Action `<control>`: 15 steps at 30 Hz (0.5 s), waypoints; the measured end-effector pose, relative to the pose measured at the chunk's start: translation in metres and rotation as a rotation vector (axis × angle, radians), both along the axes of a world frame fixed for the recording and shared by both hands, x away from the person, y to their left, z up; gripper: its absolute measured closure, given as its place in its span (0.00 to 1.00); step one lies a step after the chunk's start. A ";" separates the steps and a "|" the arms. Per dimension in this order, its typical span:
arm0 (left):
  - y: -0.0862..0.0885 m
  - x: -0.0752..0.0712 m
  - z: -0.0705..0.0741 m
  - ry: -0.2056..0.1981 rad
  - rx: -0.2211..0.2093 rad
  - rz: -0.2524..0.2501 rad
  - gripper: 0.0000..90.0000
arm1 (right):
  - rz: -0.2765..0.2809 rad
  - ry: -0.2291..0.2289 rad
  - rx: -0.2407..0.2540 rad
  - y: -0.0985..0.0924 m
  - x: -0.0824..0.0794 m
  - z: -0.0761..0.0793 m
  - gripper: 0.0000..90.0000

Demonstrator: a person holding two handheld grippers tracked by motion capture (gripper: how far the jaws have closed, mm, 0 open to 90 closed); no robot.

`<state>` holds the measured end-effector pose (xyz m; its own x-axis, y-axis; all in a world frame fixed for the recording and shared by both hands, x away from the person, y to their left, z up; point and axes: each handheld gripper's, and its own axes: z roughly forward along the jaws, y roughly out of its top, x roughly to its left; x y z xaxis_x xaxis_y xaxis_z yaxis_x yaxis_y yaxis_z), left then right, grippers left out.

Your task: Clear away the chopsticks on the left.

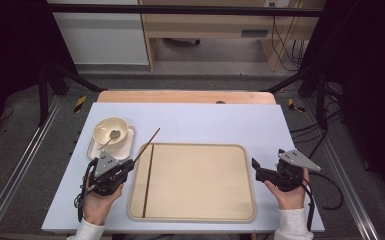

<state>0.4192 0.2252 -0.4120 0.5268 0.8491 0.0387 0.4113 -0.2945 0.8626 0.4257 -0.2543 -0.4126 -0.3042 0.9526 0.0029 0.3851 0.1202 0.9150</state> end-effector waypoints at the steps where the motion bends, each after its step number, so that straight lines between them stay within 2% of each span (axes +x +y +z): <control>1: -0.002 -0.001 0.000 -0.003 0.001 0.009 0.94 | 0.000 0.000 0.000 0.000 0.000 0.000 0.05; 9: -0.015 -0.002 0.000 -0.009 -0.006 0.045 0.94 | -0.001 -0.001 0.003 0.000 0.000 0.001 0.05; 15: -0.020 -0.002 0.008 -0.021 -0.036 0.080 0.94 | -0.003 -0.004 0.007 0.000 0.000 0.001 0.05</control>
<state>0.4173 0.2048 -0.4045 0.4565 0.8896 0.0181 0.4137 -0.2302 0.8808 0.4254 -0.2545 -0.4120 -0.3018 0.9533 0.0080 0.3821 0.1133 0.9172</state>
